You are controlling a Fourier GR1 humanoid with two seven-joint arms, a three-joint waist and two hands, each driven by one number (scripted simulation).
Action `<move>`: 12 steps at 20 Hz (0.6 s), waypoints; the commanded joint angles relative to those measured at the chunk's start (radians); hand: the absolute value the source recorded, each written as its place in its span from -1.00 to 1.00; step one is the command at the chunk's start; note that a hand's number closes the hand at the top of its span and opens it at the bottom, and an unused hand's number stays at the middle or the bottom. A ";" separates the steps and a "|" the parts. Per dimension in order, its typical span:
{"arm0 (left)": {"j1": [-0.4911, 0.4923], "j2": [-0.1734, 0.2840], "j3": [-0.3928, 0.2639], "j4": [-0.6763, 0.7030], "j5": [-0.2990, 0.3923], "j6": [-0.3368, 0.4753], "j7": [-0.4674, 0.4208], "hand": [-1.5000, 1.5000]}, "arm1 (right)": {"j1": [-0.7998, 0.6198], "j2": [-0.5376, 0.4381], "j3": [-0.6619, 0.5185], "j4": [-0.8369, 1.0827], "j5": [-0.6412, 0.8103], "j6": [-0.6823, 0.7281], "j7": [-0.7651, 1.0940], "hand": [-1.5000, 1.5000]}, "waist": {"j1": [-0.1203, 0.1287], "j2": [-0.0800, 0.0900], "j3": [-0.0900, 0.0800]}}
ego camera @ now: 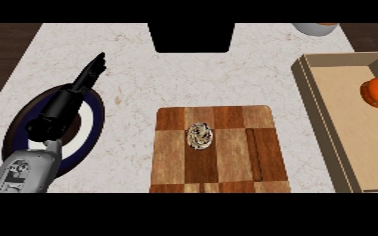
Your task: Pick the squash from the cutting board and place it in the cardboard box
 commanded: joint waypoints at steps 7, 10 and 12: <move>-0.018 0.012 0.022 -0.015 -0.003 -0.015 0.025 0.00 | -0.008 0.025 -0.180 -0.115 -0.189 -0.215 -0.282 -1.00 | -0.010 -0.001 0.003; 0.036 -0.014 0.004 -0.023 -0.009 0.001 0.016 0.00 | -0.061 0.082 -0.350 -0.145 -0.349 -0.310 -0.300 -1.00 | -0.016 -0.008 0.004; 0.015 -0.016 0.017 -0.015 -0.002 0.005 0.016 0.00 | -0.045 0.107 -0.444 -0.141 -0.428 -0.364 -0.334 -1.00 | -0.025 -0.003 0.004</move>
